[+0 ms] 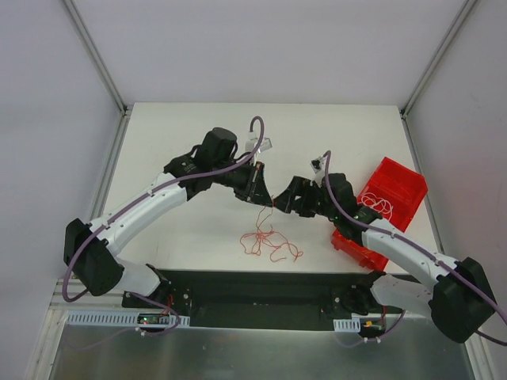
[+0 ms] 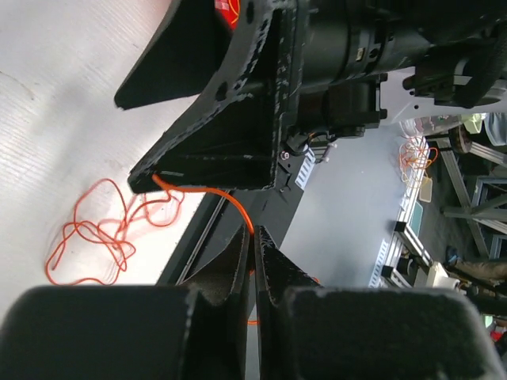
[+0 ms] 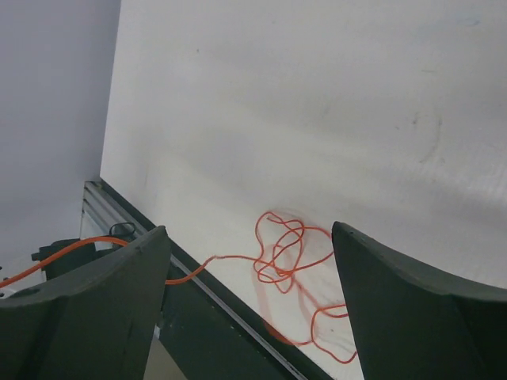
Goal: Untangle the cables
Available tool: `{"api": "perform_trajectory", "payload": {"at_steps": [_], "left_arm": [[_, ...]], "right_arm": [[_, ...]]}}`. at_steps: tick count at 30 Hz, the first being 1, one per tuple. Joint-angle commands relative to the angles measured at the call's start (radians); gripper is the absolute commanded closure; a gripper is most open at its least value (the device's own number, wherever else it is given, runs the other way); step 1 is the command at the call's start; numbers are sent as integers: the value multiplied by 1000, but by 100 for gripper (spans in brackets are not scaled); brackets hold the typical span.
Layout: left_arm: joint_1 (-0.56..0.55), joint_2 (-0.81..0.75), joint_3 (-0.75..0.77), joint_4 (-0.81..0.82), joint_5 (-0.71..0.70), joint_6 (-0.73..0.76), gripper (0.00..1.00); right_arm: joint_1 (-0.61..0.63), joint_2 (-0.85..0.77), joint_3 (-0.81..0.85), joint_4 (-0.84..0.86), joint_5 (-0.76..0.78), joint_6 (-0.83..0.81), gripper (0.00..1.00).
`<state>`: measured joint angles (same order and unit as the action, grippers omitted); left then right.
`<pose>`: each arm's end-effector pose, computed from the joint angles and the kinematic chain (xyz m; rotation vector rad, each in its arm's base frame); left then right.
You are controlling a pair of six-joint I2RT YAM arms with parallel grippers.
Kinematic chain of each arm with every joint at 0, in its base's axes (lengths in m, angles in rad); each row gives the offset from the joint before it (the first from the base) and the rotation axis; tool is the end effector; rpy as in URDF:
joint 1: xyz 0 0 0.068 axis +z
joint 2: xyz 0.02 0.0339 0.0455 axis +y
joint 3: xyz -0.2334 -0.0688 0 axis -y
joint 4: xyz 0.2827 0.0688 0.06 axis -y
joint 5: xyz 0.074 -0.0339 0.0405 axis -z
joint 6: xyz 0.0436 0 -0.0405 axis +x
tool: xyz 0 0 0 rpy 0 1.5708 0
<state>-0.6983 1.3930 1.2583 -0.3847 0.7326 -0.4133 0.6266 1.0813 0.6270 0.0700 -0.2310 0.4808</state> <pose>0.2565 -0.2533 0.3119 0.8031 2.1240 -1.4008 0.2360 0.1832 0.2057 -0.3111 2.0451 0.9347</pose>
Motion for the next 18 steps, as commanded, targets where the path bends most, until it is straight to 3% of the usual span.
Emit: {"api": "perform_trajectory", "payload": {"at_steps": [1,6,11,15,18], "left_arm": [[-17,-60,15,3,7,-36,100],[-15,-106,62,1,-50,-61,100],[-17,-182,139,-36,-153,-50,100],[-17,-241,203,-40,-220,-12,100],[-17,-258,257,-39,-226,-5,100]], "right_arm": [[48,46,-15,171,-47,56,17],[59,57,-55,154,-48,26,19],[61,-12,-36,-65,74,-100,14],[82,-17,-38,-44,-11,-150,11],[116,9,-32,-30,60,-125,12]]}}
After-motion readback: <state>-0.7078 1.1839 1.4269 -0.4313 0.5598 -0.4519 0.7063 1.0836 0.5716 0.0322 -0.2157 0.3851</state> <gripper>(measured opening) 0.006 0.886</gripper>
